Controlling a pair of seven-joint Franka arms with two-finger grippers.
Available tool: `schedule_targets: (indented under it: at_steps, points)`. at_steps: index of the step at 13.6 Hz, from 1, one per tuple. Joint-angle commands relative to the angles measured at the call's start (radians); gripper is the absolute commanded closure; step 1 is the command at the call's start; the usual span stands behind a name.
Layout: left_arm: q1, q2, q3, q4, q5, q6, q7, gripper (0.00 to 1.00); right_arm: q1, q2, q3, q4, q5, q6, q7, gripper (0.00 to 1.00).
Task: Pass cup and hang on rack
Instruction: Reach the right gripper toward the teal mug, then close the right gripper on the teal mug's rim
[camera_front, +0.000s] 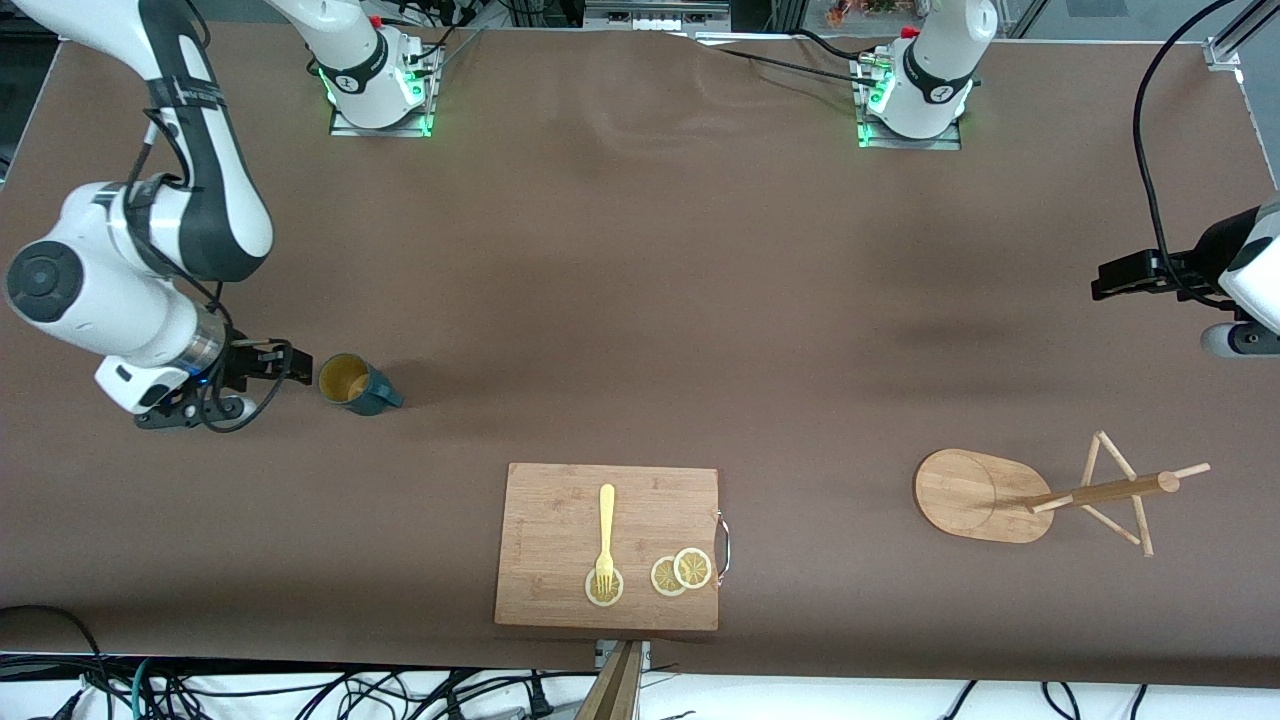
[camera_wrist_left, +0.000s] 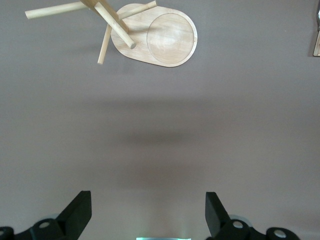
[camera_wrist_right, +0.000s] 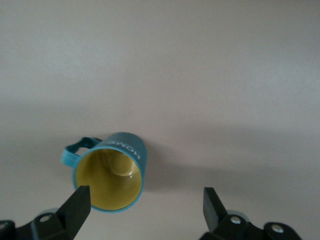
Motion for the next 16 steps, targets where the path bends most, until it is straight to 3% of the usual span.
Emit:
schedule_targets:
  at_steps: [1, 7, 8, 10, 11, 16]
  points:
    - [-0.005, 0.013, -0.001, 0.033, 0.028, -0.016, -0.009, 0.00, -0.004, -0.018, -0.004, -0.115, 0.014, 0.121, -0.013, 0.00]
    - [-0.005, 0.013, -0.001, 0.033, 0.028, -0.016, -0.009, 0.00, -0.007, 0.061, -0.004, -0.147, 0.017, 0.211, -0.011, 0.02]
    - [-0.005, 0.013, -0.001, 0.033, 0.028, -0.016, -0.011, 0.00, -0.007, 0.061, -0.002, -0.164, 0.017, 0.254, -0.006, 0.19]
    - [-0.005, 0.013, -0.001, 0.033, 0.028, -0.016, -0.009, 0.00, -0.006, 0.067, -0.002, -0.203, 0.017, 0.325, -0.003, 0.82]
    - [-0.005, 0.013, -0.001, 0.033, 0.028, -0.015, -0.009, 0.00, -0.006, 0.072, -0.001, -0.212, 0.017, 0.354, -0.003, 1.00]
    - [-0.005, 0.013, 0.000, 0.033, 0.028, -0.016, -0.009, 0.00, -0.006, 0.069, 0.002, -0.218, 0.017, 0.369, 0.001, 1.00]
